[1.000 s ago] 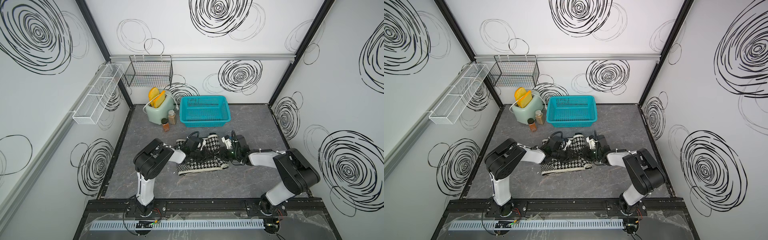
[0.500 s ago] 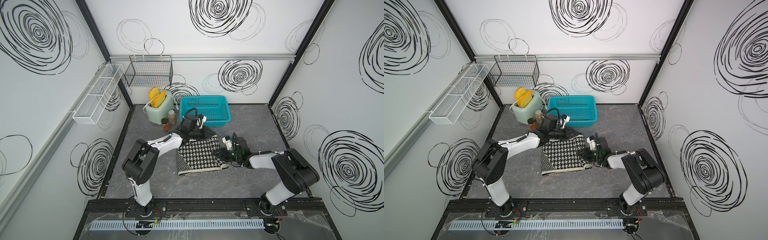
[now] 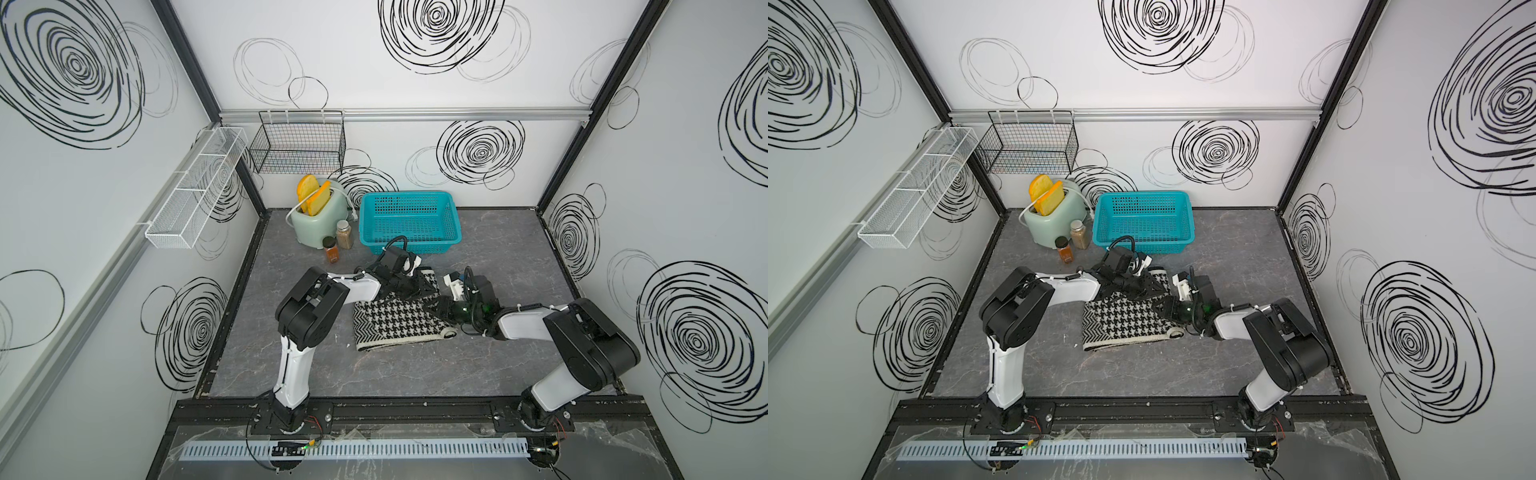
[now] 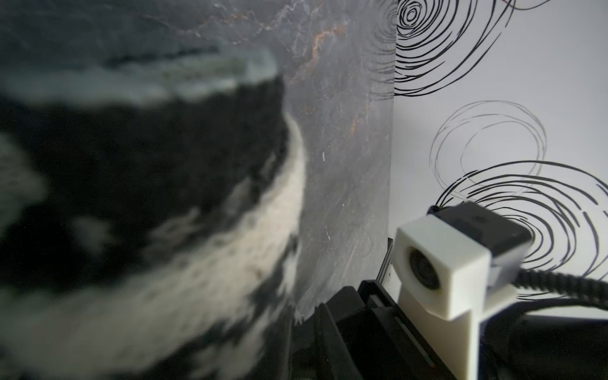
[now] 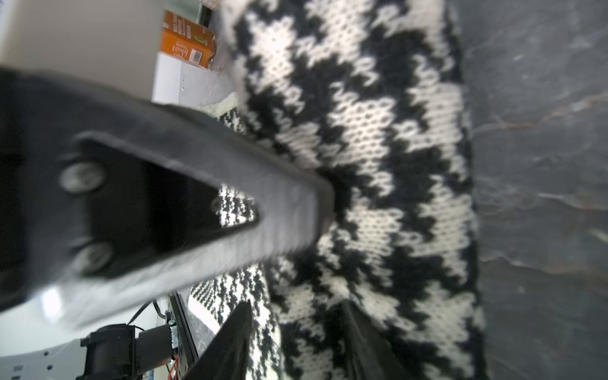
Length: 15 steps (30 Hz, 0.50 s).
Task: Roll up the scarf and place it into the basket
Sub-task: Roll the scarf at the center of the board.
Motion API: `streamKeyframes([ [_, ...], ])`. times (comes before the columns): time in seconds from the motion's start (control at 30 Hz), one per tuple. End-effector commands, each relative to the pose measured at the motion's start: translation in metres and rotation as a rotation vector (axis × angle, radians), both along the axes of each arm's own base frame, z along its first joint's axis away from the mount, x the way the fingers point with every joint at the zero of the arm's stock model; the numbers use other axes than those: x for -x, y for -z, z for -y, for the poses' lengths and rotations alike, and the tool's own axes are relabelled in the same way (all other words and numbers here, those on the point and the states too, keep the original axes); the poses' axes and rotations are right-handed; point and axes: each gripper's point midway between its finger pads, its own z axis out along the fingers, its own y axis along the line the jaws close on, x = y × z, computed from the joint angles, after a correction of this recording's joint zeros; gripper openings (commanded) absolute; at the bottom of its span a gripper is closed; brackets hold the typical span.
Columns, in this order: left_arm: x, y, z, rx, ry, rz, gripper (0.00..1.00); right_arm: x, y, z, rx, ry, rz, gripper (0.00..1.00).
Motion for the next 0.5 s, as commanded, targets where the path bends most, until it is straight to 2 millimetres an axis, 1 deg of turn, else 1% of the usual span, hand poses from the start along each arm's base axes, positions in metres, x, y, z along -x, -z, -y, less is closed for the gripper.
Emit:
streamKeyframes([
  [0.0, -0.013, 0.022, -0.015, -0.045, -0.007, 0.006, 0.18, 0.014, 0.005, 0.002, 0.033, -0.013, -0.011, 0.53],
  [0.07, -0.019, 0.03, -0.021, -0.058, -0.011, 0.005, 0.17, 0.019, -0.001, 0.002, 0.053, -0.043, 0.016, 0.52],
  [0.13, -0.023, 0.035, -0.025, -0.066, -0.011, -0.002, 0.17, 0.026, -0.01, -0.001, 0.039, -0.069, 0.044, 0.49],
  [0.2, -0.024, 0.041, -0.028, -0.071, -0.011, -0.01, 0.16, 0.034, -0.019, -0.007, -0.006, -0.101, 0.065, 0.47],
  [0.27, -0.025, 0.046, -0.031, -0.075, -0.017, -0.018, 0.16, 0.041, -0.024, -0.016, -0.023, -0.137, 0.078, 0.44],
  [0.33, -0.025, 0.05, -0.033, -0.067, -0.028, -0.031, 0.16, 0.048, -0.02, -0.023, -0.032, -0.169, 0.069, 0.42],
  [0.47, -0.024, 0.055, -0.033, -0.056, -0.043, -0.053, 0.16, 0.061, 0.01, -0.024, -0.053, -0.17, -0.037, 0.36],
])
